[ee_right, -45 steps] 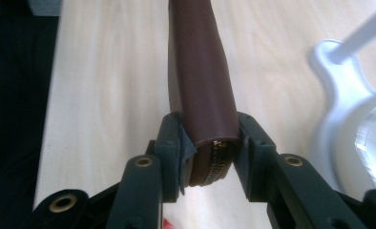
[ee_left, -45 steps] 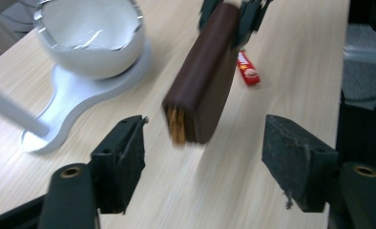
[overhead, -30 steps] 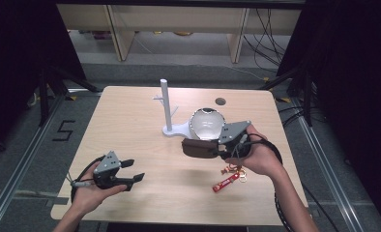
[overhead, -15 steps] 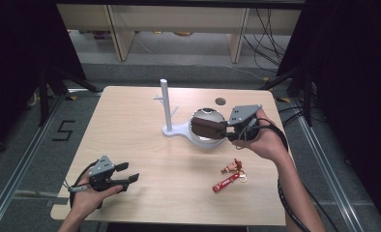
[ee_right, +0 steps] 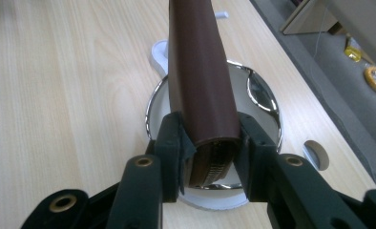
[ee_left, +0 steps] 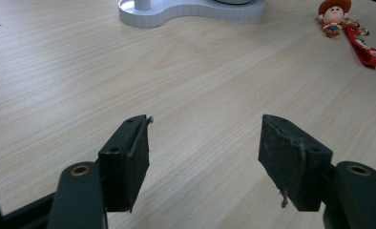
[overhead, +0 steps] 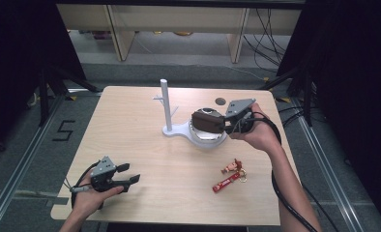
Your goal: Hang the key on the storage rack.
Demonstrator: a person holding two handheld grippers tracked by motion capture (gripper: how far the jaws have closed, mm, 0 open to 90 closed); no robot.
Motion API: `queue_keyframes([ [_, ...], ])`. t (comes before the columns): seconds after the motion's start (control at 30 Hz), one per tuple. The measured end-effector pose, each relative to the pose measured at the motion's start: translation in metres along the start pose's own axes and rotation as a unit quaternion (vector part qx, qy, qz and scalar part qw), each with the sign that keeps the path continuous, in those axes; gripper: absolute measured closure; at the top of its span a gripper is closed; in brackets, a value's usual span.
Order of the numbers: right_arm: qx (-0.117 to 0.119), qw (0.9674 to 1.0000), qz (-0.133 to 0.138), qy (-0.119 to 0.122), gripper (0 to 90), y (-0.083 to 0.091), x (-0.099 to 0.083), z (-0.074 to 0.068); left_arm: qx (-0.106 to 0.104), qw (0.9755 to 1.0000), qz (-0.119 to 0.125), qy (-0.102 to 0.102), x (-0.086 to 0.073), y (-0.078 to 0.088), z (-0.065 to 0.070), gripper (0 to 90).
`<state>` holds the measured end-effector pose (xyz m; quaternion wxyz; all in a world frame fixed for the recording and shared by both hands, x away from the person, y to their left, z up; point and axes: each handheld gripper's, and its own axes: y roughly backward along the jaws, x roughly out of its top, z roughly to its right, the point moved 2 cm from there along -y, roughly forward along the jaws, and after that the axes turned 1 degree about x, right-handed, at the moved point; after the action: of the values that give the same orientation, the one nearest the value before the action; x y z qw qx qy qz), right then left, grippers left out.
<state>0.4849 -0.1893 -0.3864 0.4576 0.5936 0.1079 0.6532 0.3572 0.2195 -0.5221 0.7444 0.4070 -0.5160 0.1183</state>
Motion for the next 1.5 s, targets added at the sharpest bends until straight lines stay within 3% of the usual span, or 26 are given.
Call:
queue_keyframes([
  [0.23,0.014,0.9999,-0.002,-0.008,66.9,-0.013,-0.007,0.006,0.002,1.0000,-0.006,-0.003,-0.001,-0.001,0.001,33.7],
  [0.27,0.016,0.9999,0.002,0.001,66.9,-0.016,-0.008,0.008,0.002,1.0000,-0.006,-0.003,-0.001,-0.001,0.001,33.7],
  [0.53,0.024,0.9996,0.008,-0.015,66.1,-0.028,-0.016,0.013,0.001,1.0000,-0.005,-0.004,-0.002,-0.001,0.000,33.5],
  [0.63,0.028,0.9991,0.005,-0.030,65.2,-0.034,-0.020,0.014,0.000,1.0000,-0.005,-0.004,-0.002,-0.002,0.000,33.4],
  [0.67,0.030,0.9981,0.010,-0.053,64.4,-0.035,-0.021,0.014,0.000,1.0000,-0.005,-0.004,-0.002,-0.002,0.001,33.4],
  [0.7,0.032,0.9978,0.004,-0.057,61.8,-0.036,-0.021,0.015,0.000,1.0000,-0.006,-0.004,-0.002,-0.002,0.000,33.3],
  [0.77,0.022,0.9983,0.000,-0.054,57.0,-0.037,-0.021,0.016,0.002,0.9999,-0.009,-0.004,-0.002,-0.001,0.000,33.2],
  [0.8,0.011,0.9968,0.003,-0.079,52.2,-0.033,-0.021,0.015,0.001,1.0000,-0.007,-0.003,-0.002,-0.001,0.000,33.1],
  [0.87,-0.001,0.9968,0.010,-0.080,52.0,-0.029,-0.021,0.016,0.003,1.0000,-0.007,-0.002,-0.002,-0.001,0.000,33.0],
  [0.93,-0.026,0.9967,0.016,-0.075,57.5,-0.024,-0.022,0.017,-0.001,1.0000,-0.005,-0.002,-0.003,-0.001,-0.001,33.0],
  [1.23,-0.054,0.9938,0.036,-0.090,67.2,0.000,-0.024,0.015,-0.003,1.0000,-0.004,-0.001,-0.003,-0.002,0.001,33.0],
  [1.3,-0.060,0.9926,0.030,-0.101,71.6,0.008,-0.027,0.012,-0.001,1.0000,-0.003,0.001,-0.004,-0.002,0.000,33.0],
  [1.33,-0.064,0.9901,0.023,-0.123,76.8,0.015,-0.031,0.007,0.000,1.0000,-0.001,0.002,-0.004,-0.002,0.000,33.0],
  [1.37,-0.064,0.9901,0.023,-0.123,76.8,0.015,-0.031,0.007,0.000,1.0000,0.001,0.002,-0.004,-0.002,0.000,33.0],
  [1.47,-0.061,0.9849,0.001,-0.162,85.8,0.023,-0.045,-0.006,0.000,1.0000,0.005,0.003,-0.003,-0.003,0.001,33.2],
  [1.5,-0.061,0.9849,0.001,-0.162,85.8,0.023,-0.045,-0.006,0.000,1.0000,0.007,0.003,-0.003,-0.004,0.001,33.2],
])
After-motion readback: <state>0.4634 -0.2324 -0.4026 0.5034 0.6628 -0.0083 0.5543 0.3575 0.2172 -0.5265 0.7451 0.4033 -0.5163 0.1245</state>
